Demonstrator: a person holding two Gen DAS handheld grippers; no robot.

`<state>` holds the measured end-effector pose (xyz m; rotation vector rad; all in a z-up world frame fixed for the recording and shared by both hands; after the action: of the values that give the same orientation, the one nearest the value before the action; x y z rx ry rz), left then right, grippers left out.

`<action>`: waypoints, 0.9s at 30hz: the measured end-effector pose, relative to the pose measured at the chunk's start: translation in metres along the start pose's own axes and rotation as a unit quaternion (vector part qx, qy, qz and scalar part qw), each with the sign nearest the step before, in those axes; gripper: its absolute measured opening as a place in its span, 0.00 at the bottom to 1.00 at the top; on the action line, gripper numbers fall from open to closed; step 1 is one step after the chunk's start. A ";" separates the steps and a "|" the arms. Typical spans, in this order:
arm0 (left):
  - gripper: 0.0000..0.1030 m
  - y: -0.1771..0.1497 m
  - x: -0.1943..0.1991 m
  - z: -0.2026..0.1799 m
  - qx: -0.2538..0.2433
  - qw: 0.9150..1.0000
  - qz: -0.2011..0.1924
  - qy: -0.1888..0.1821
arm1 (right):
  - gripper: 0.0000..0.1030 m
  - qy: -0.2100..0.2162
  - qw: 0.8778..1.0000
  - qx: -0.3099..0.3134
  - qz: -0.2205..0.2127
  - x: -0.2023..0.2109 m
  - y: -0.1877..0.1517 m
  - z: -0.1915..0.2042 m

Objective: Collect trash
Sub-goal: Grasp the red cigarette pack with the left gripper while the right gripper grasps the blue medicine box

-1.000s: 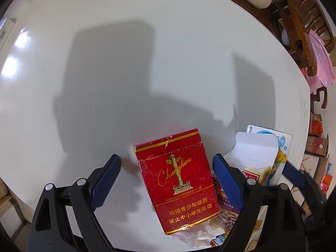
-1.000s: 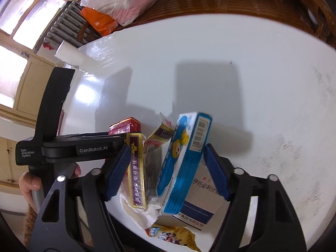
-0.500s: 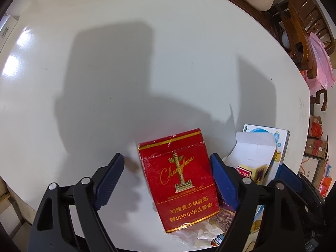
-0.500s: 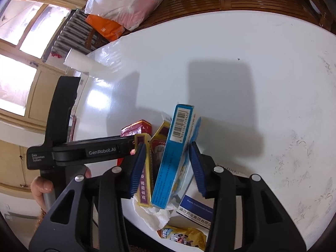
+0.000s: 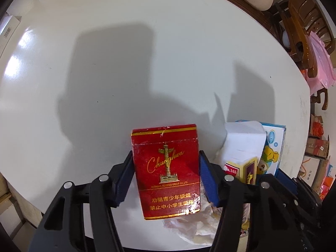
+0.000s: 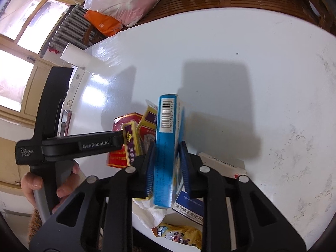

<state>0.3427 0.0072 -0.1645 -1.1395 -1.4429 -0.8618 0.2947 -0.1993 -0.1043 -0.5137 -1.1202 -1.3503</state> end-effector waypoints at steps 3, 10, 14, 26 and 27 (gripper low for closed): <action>0.55 0.000 0.001 0.001 -0.005 1.000 -0.001 -0.003 | 0.21 -0.012 1.000 0.006 0.000 0.000 -0.001 0.004; 0.54 0.005 0.004 0.005 -0.014 1.000 0.005 -0.022 | 0.20 -0.037 0.999 0.025 -0.005 0.005 -0.001 0.014; 0.54 0.009 0.013 0.009 -0.016 0.999 -0.006 -0.038 | 0.20 -0.046 0.998 0.033 -0.015 0.012 0.001 0.019; 0.54 -0.012 0.065 0.010 -0.075 0.994 -0.081 -0.018 | 0.20 -0.090 0.994 0.044 -0.051 0.041 0.006 0.030; 0.54 -0.013 0.068 0.010 -0.081 0.993 -0.085 -0.017 | 0.20 -0.094 0.993 0.046 -0.054 0.046 0.006 0.033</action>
<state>0.3277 0.0266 -0.0984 -1.1670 -1.5363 -1.0995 0.2818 -0.1927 -0.0494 -0.5267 -1.3754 -1.3564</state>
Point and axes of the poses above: each gripper's, at about its wrist camera, not at the fingertips, and x roughly against the way its jaws point, z to its left, y to its top, the point moved 1 cm from there along -x, roughly the way its jaws point, and after that the axes turned 9 degrees about x, right-handed, at the moved point
